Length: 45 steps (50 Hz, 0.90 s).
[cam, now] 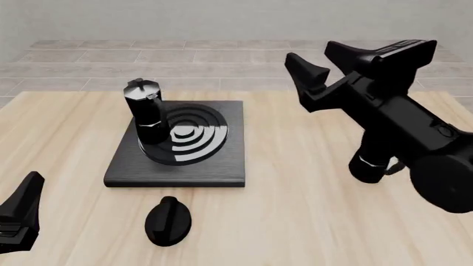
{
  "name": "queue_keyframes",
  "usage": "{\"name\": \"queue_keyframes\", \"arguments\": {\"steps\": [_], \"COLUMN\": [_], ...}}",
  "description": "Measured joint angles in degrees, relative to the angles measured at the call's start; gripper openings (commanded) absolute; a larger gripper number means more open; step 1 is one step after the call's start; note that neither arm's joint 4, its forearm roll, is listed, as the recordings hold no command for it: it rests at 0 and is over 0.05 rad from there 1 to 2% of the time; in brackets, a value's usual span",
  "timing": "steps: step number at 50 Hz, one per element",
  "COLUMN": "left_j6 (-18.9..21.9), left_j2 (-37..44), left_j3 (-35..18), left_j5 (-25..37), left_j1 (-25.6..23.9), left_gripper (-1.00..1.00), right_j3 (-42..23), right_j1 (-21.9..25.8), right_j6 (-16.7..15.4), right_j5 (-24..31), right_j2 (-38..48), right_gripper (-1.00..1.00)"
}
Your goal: Put both moka pots on the stove.
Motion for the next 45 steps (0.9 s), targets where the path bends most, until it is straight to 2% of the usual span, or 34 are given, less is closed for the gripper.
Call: {"name": "queue_keyframes", "arguments": {"steps": [21,45], "left_j6": [0.00,0.00], "left_j2": [0.00,0.00], "left_j3": [0.00,0.00], "left_j5": [0.00,0.00], "left_j1": [0.00,0.00], "left_gripper": [1.00,1.00], "right_j3": [5.51,12.04], "right_j1": [-6.46,-15.94], "right_j6": [-0.62,-3.45], "right_j5": [5.70,13.72], "right_j2": [-9.02,-19.21], "right_gripper": [1.00,1.00]}}
